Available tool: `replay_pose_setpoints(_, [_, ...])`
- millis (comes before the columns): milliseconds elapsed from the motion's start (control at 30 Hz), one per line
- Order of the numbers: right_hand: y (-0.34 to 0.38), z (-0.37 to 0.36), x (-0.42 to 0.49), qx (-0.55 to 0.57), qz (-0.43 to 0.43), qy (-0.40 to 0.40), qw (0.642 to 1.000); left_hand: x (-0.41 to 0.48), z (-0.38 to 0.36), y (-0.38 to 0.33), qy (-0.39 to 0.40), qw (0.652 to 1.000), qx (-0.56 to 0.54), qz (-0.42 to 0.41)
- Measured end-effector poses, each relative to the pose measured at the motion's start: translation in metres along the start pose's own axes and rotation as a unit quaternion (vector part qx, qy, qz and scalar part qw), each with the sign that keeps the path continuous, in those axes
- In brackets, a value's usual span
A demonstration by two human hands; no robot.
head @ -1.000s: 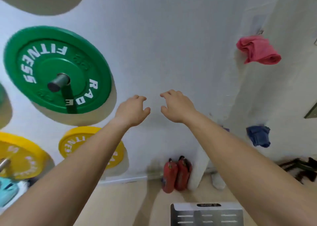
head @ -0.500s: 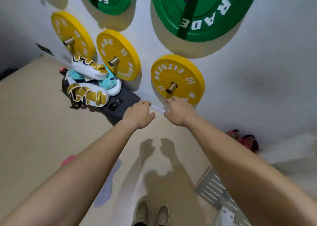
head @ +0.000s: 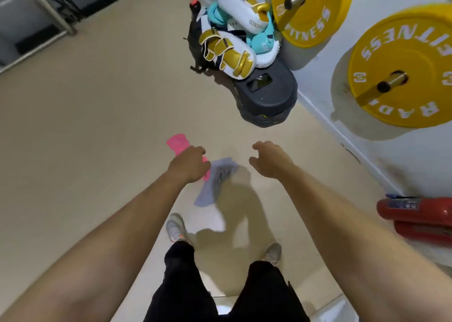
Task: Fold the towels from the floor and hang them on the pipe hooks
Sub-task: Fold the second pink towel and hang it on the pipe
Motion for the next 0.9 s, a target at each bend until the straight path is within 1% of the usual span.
replay_pose_setpoints(133, [0.069,-0.063,0.046,0.004,-0.035,0.045,0.998,0.011,0.006,0.098,0.028,0.999,-0.031,-0.003])
replay_pose_setpoints(233, [0.128,-0.113,0.090,0.043,-0.059,0.062,0.995,0.036,0.002,0.182,0.028,0.998,-0.047,0.020])
replay_pose_setpoints(333, [0.187,-0.167,0.135,0.087,-0.067,0.076,0.991,0.072,-0.018,0.260,0.017,0.996,-0.071,0.047])
replay_pose_setpoints(433, [0.229,-0.230,0.182,0.089,-0.052,0.097,0.990,0.108,-0.054,0.316,0.027,0.992,-0.108,0.061])
replay_pose_setpoints(500, [0.237,-0.281,0.223,0.068,-0.040,0.115,0.990,0.137,-0.086,0.352,0.039,0.988,-0.123,0.080])
replay_pose_setpoints(567, [0.229,-0.336,0.273,0.035,-0.038,0.129,0.990,0.168,-0.124,0.392,0.043,0.985,-0.133,0.099])
replay_pose_setpoints(700, [0.215,-0.412,0.354,0.016,-0.053,0.132,0.990,0.238,-0.210,0.457,0.042,0.979,-0.150,0.133])
replay_pose_setpoints(800, [0.201,-0.476,0.420,-0.001,-0.052,0.142,0.989,0.295,-0.280,0.489,0.039,0.971,-0.173,0.157])
replay_pose_setpoints(900, [0.190,-0.537,0.482,-0.018,-0.030,0.137,0.990,0.355,-0.343,0.510,0.019,0.966,-0.200,0.163])
Point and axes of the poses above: each hand's wrist, its own x-axis towards the middle knuckle, its own z-axis out of the back of the hand, y = z × x, the point moved 6 cm from there along x, towards the middle knuckle, and after that the axes turned 8 degrees about -z, right-handed, at the moved point
